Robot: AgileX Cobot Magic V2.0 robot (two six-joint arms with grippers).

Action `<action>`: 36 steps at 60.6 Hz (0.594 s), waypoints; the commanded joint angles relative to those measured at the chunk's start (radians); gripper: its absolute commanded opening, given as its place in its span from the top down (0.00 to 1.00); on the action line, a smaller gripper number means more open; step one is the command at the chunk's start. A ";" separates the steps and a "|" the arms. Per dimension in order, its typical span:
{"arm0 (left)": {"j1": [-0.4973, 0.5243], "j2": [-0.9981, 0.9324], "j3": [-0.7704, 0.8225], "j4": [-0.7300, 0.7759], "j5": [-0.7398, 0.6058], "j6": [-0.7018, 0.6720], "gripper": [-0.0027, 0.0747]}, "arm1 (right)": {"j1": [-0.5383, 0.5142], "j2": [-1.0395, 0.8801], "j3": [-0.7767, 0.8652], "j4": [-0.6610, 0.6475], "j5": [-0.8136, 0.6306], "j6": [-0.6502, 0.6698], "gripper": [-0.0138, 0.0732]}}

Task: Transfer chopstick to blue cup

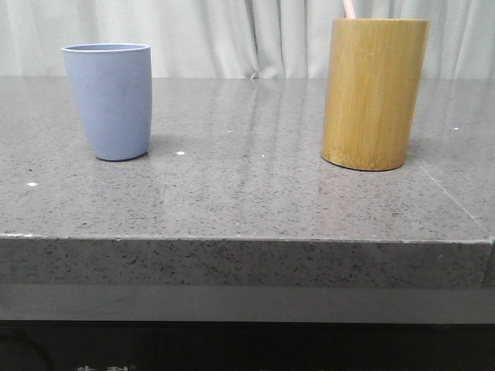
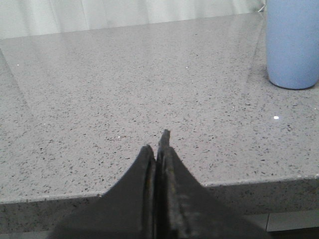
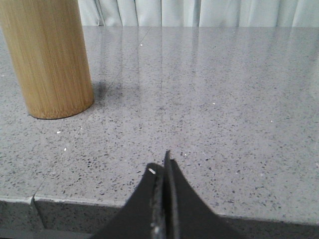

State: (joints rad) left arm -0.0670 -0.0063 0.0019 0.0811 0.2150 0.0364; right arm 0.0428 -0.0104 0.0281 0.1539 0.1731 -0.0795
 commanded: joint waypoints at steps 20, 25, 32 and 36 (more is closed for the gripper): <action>0.001 -0.020 -0.047 -0.116 -0.256 -0.086 0.99 | -0.006 -0.021 -0.103 0.017 -0.127 -0.004 0.97; 0.001 -0.005 -0.121 -0.135 -0.190 -0.088 0.99 | -0.006 -0.010 -0.172 0.017 -0.101 -0.004 0.97; 0.001 0.068 -0.258 -0.134 -0.128 -0.088 0.99 | -0.006 0.055 -0.305 0.017 -0.013 -0.004 0.97; 0.001 0.133 -0.331 -0.134 -0.105 -0.088 0.99 | -0.006 0.127 -0.383 0.017 0.050 -0.004 0.97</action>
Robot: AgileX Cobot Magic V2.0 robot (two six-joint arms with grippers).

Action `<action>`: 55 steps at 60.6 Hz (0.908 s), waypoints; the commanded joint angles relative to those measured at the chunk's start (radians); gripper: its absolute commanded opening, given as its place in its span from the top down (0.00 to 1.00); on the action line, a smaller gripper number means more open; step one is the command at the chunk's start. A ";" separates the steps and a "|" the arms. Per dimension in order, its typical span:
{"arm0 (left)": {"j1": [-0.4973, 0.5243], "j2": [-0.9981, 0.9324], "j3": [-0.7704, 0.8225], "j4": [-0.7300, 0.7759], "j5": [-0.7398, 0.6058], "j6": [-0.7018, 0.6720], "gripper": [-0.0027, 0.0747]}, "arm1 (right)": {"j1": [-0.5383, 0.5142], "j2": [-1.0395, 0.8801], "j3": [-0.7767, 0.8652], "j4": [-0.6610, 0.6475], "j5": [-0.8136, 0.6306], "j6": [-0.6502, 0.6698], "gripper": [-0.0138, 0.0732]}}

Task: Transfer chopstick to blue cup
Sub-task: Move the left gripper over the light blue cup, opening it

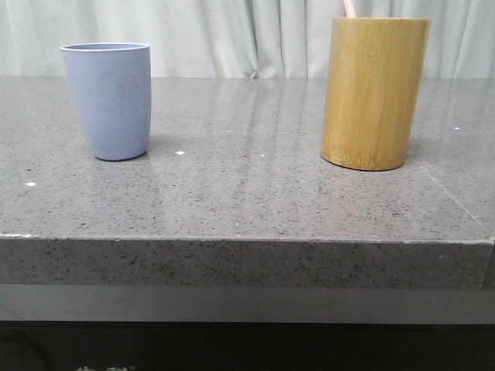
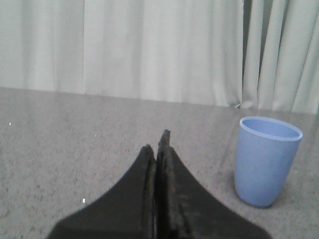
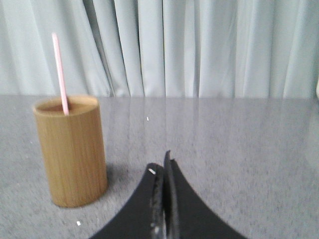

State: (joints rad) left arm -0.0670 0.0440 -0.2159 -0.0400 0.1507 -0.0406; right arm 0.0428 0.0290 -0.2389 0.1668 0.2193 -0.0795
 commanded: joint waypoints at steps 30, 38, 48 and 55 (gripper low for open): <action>0.001 0.475 -0.338 -0.011 -0.014 -0.010 0.98 | -0.006 0.440 -0.395 0.005 0.113 -0.004 0.96; 0.001 0.475 -0.338 -0.011 -0.014 -0.010 0.74 | -0.006 0.440 -0.395 0.005 0.109 -0.004 0.76; 0.001 0.475 -0.338 -0.011 -0.014 -0.010 0.12 | -0.006 0.440 -0.393 0.005 0.121 -0.004 0.22; 0.001 0.475 -0.338 -0.011 -0.014 -0.010 0.09 | -0.006 0.440 -0.393 0.003 0.139 -0.004 0.15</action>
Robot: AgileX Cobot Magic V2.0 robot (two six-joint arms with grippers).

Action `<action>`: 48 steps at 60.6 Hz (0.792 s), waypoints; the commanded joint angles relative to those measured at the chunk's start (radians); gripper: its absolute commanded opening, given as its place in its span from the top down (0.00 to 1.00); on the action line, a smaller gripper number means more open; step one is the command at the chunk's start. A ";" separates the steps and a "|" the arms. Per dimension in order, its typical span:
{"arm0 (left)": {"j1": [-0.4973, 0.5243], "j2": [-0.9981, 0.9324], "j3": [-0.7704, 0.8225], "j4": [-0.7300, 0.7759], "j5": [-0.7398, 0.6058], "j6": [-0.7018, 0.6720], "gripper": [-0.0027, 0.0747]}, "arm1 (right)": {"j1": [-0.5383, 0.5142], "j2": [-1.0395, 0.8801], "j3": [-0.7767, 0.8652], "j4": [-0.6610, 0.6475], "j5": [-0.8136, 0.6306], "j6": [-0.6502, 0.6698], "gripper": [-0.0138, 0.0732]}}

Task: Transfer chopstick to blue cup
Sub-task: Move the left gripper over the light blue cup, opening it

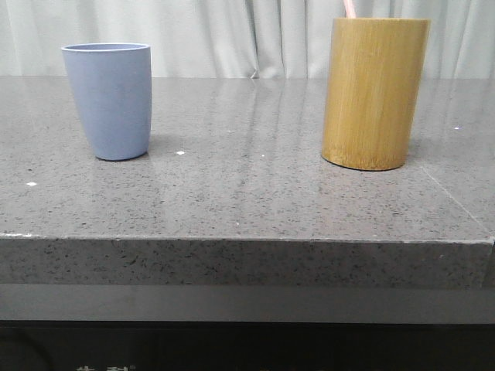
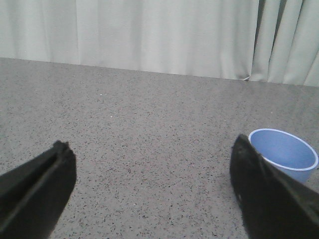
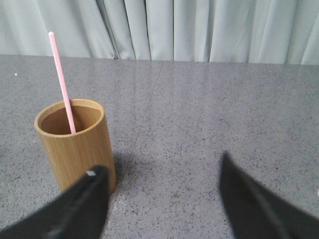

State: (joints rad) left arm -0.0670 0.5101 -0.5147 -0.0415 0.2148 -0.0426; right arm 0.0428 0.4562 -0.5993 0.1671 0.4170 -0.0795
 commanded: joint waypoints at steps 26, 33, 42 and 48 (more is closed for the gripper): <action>0.001 0.015 -0.044 -0.039 -0.153 -0.008 0.22 | -0.006 0.013 -0.033 0.007 -0.060 -0.004 0.16; -0.005 0.084 -0.128 -0.023 -0.014 0.043 0.22 | -0.006 0.013 -0.033 0.010 -0.060 -0.004 0.16; -0.080 0.281 -0.354 -0.023 0.157 0.168 0.22 | -0.006 0.013 -0.033 0.012 -0.060 -0.004 0.16; -0.159 0.423 -0.507 -0.018 0.262 0.184 0.22 | -0.006 0.013 -0.033 0.020 -0.060 -0.004 0.16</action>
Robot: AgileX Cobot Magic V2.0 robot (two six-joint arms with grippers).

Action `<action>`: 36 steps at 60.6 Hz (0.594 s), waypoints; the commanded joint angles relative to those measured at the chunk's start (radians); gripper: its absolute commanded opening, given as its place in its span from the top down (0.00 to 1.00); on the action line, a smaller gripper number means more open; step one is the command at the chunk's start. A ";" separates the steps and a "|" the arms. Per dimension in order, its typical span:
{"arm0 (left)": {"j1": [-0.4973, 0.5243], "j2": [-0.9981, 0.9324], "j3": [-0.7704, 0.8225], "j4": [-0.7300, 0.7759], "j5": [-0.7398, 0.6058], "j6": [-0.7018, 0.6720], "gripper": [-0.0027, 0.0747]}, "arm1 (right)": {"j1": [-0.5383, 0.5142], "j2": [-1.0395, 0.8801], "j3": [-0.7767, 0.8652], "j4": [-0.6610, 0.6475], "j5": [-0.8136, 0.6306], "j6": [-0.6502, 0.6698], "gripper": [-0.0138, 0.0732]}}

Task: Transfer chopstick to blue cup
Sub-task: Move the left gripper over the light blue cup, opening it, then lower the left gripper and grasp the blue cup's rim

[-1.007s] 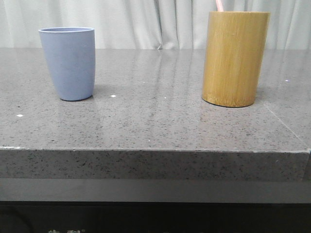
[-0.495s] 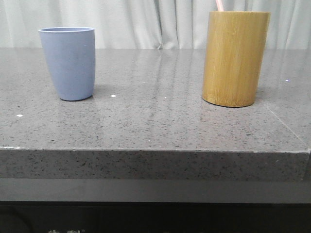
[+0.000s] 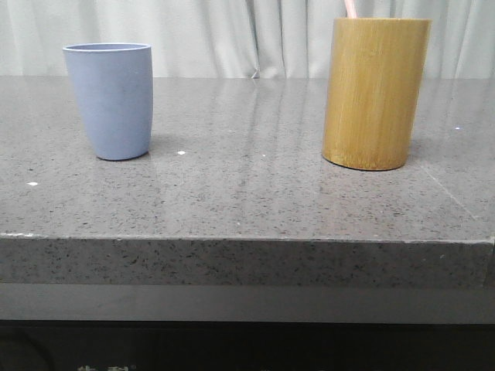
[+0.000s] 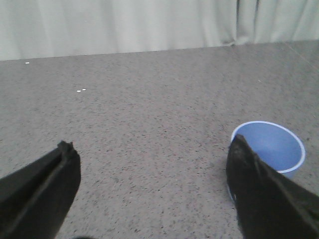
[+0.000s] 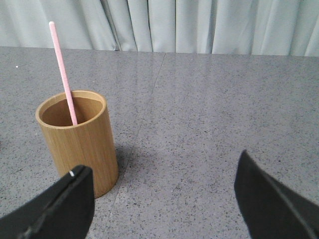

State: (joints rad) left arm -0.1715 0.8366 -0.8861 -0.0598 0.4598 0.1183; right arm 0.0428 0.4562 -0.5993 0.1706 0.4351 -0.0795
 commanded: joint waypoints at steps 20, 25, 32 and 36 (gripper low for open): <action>-0.264 0.490 -0.586 0.010 0.414 0.021 0.22 | -0.006 0.013 -0.033 0.033 -0.078 -0.004 0.16; -0.295 0.582 -0.672 0.007 0.525 0.021 0.22 | -0.006 0.013 -0.033 0.033 -0.078 -0.004 0.16; -0.313 0.701 -0.766 -0.035 0.650 0.013 0.22 | -0.006 0.013 -0.033 0.033 -0.078 -0.004 0.16; -0.313 0.762 -0.809 -0.069 0.692 0.013 0.22 | -0.006 0.013 -0.033 0.033 -0.078 -0.004 0.16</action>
State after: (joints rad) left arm -0.4757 1.5748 -1.6196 -0.0850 1.1260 0.1397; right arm 0.0428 0.4562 -0.5993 0.1939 0.4351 -0.0795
